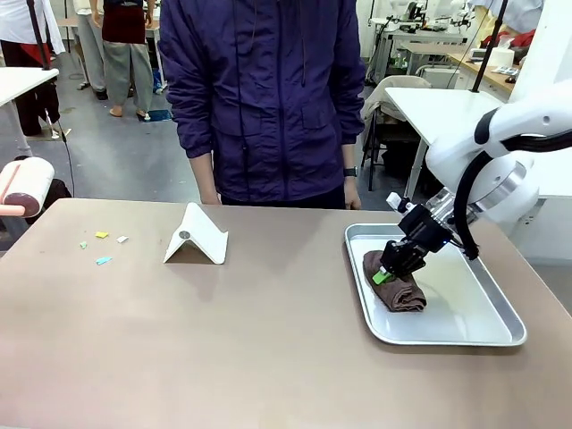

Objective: Clean the surface of the table.
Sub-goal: If a person points to the right, clean the right side of the table with your right hand, and if they point to the left, clean the left side with your left hand.

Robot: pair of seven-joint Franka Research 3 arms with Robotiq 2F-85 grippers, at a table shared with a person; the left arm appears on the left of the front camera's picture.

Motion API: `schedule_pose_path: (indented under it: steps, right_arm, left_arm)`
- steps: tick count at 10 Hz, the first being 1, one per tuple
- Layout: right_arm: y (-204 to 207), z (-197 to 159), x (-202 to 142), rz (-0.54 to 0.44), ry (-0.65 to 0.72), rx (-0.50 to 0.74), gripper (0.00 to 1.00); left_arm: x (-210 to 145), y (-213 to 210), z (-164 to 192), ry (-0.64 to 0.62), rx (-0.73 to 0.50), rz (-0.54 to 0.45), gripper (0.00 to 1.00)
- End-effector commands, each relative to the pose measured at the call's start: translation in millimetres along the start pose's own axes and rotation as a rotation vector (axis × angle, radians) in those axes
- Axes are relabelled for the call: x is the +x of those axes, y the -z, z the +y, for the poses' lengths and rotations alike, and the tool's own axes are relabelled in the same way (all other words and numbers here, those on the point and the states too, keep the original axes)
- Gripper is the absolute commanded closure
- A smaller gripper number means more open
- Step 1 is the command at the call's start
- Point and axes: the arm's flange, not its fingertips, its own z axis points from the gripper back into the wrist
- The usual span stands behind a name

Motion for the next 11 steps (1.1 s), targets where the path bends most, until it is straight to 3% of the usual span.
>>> schedule_pose_path:
  steps: [1, 8, 11]
  right_arm:
    - [-10.7, -14.9, -0.3, -0.016, 0.046, -0.059, 0.92]
    - [-90.3, -75.5, -46.7, -0.138, 0.169, -0.058, 0.92]
    - [-118.0, -84.7, -67.6, -0.224, 0.171, -0.007, 0.92]
  left_arm:
    - [-3.2, -1.1, -3.5, 0.018, -0.009, 0.014, 1.0]
    - [-3.2, -1.1, -3.5, 0.018, -0.009, 0.014, 1.0]
    - [-3.2, -1.1, -3.5, 0.018, -0.009, 0.014, 1.0]
